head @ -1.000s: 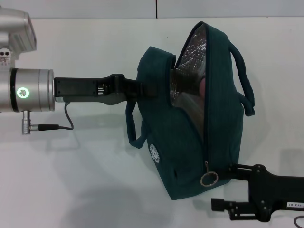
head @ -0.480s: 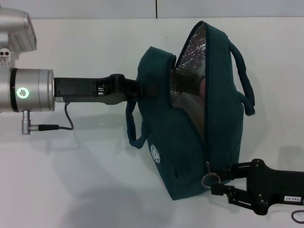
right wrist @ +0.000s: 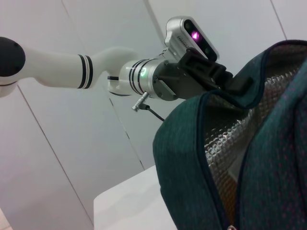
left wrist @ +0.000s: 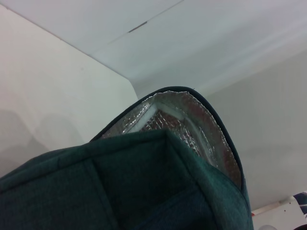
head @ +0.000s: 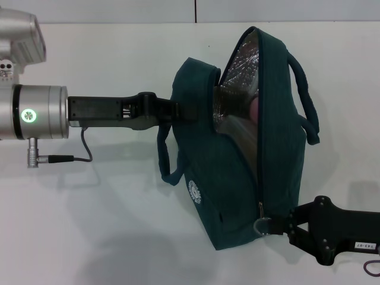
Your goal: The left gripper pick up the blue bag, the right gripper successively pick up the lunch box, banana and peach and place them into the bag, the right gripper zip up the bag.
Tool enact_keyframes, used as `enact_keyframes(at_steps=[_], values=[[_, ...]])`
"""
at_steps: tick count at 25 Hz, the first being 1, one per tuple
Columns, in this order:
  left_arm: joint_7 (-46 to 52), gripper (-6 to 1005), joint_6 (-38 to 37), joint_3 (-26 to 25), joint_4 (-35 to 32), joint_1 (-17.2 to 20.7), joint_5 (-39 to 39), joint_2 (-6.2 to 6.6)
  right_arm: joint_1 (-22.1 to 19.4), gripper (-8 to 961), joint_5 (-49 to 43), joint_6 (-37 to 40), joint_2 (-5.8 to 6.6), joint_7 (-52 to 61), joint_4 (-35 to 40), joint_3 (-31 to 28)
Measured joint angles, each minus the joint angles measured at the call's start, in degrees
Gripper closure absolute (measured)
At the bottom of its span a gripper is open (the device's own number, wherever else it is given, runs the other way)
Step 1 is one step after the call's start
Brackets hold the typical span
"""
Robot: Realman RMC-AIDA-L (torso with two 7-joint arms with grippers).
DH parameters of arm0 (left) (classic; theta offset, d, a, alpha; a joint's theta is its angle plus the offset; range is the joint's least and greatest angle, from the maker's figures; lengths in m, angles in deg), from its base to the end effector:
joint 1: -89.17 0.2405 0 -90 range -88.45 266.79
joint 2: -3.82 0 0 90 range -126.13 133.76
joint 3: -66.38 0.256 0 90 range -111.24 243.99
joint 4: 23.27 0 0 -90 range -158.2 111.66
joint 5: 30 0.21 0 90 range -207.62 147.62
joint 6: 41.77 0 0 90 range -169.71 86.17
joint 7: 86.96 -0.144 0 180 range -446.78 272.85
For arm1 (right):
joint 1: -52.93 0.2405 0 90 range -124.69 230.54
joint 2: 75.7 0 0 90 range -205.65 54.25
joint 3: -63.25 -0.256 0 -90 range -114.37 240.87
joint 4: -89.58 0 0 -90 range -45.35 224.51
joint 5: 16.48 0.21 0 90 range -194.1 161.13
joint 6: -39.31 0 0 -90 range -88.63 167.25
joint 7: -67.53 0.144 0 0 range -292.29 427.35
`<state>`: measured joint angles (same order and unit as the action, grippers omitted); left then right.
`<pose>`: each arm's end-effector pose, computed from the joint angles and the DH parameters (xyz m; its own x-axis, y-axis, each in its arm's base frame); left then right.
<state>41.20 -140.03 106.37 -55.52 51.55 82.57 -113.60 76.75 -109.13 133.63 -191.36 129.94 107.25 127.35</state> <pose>-0.2145 0.3370 -0.0024 0.2683 0.9040 0.3329 0.7980 -0.4022 0.4488 0.2825 0.2464 -0.0484 0.7222 -0.3772 -0.5797 -0.3981 -0.9121 0.0977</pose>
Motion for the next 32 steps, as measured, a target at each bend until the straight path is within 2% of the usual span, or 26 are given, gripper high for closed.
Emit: enact_keyframes(at_steps=[3,10,16,24,25,32], values=[[0.0,852,0.0,0.0,0.0,0.0,0.0,0.0,-0.2,952,0.6,0.2,0.04,0.0,0.0,0.0],[-0.1,851,0.0,0.0,0.0,0.0,0.0,0.0,-2.6,952,2.6,3.0,0.52,-0.1,0.6,-0.6],[-0.1,850,0.0,0.0,0.0,0.0,0.0,0.0,-4.5,952,2.9,7.2,0.74,-0.8,0.8,-6.0],[-0.3,849,0.0,0.0,0.0,0.0,0.0,0.0,-3.2,951,5.1,9.2,0.3,-1.3,0.1,-6.7],[-0.5,849,0.0,0.0,0.0,0.0,0.0,0.0,-2.5,951,8.7,10.9,0.07,-1.3,-0.9,-6.2],[-1.3,848,0.0,0.0,0.0,0.0,0.0,0.0,-1.0,951,14.5,14.1,-0.23,-3.3,-4.0,-6.0]])
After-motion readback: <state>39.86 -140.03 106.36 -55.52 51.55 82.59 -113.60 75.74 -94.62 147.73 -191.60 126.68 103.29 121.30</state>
